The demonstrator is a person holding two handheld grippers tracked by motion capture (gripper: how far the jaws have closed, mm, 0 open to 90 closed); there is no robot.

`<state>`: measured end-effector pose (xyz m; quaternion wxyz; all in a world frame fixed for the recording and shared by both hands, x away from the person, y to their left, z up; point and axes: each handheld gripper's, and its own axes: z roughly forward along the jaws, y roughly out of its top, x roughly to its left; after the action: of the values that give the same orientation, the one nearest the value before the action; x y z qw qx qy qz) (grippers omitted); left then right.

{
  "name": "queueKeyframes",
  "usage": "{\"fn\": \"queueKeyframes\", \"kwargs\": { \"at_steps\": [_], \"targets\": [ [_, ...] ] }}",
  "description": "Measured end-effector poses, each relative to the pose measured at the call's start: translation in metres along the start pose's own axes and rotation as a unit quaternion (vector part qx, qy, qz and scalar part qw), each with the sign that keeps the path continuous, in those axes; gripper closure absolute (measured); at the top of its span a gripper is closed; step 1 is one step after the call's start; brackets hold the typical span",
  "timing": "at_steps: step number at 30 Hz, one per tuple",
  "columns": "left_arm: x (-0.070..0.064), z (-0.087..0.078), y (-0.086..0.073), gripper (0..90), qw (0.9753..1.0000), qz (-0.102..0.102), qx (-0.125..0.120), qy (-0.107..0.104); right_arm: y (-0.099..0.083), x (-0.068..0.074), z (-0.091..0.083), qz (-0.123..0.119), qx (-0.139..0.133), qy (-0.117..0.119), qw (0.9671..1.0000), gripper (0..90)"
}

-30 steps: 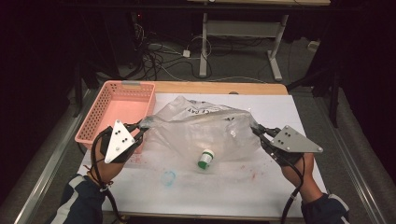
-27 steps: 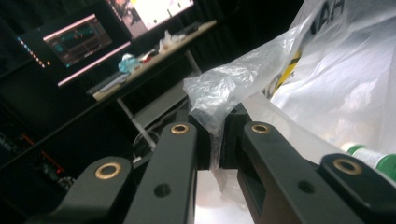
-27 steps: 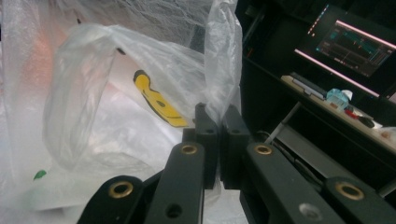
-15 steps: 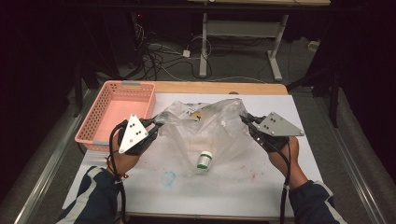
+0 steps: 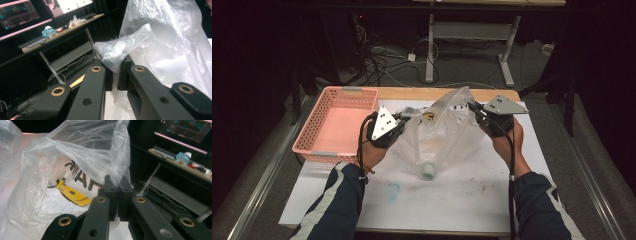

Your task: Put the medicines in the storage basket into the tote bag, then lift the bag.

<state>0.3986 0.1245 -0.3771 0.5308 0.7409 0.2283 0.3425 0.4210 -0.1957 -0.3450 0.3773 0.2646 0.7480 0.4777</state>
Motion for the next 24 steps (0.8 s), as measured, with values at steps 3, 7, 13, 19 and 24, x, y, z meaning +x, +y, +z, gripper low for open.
{"fn": "queueKeyframes", "kwargs": {
  "at_steps": [3, 7, 13, 19, 24],
  "targets": [
    [0.001, 0.011, -0.002, 85.0, 1.0, -0.007, 0.002, 0.0, -0.003, -0.003, 0.009, 0.007, 0.009, -0.001, 0.9999, 89.5],
    [0.003, 0.023, -0.003, 85.1, 0.9999, -0.01, 0.009, 0.001, -0.008, -0.005, 0.02, 0.026, 0.008, -0.003, 0.9996, 89.6],
    [0.009, 0.026, 0.015, 85.5, 0.9997, -0.019, -0.013, 0.005, 0.002, -0.004, 0.028, 0.051, -0.005, 0.003, 0.9987, 90.0],
    [0.015, 0.01, 0.063, 85.9, 0.9982, 0.002, -0.055, 0.024, 0.046, 0.0, 0.012, 0.042, -0.038, 0.006, 0.9984, 90.0],
    [0.023, 0.008, 0.086, 86.0, 0.9973, -0.001, -0.064, 0.037, 0.069, -0.001, 0.01, 0.048, -0.05, 0.002, 0.9976, 90.0]
  ]
}}
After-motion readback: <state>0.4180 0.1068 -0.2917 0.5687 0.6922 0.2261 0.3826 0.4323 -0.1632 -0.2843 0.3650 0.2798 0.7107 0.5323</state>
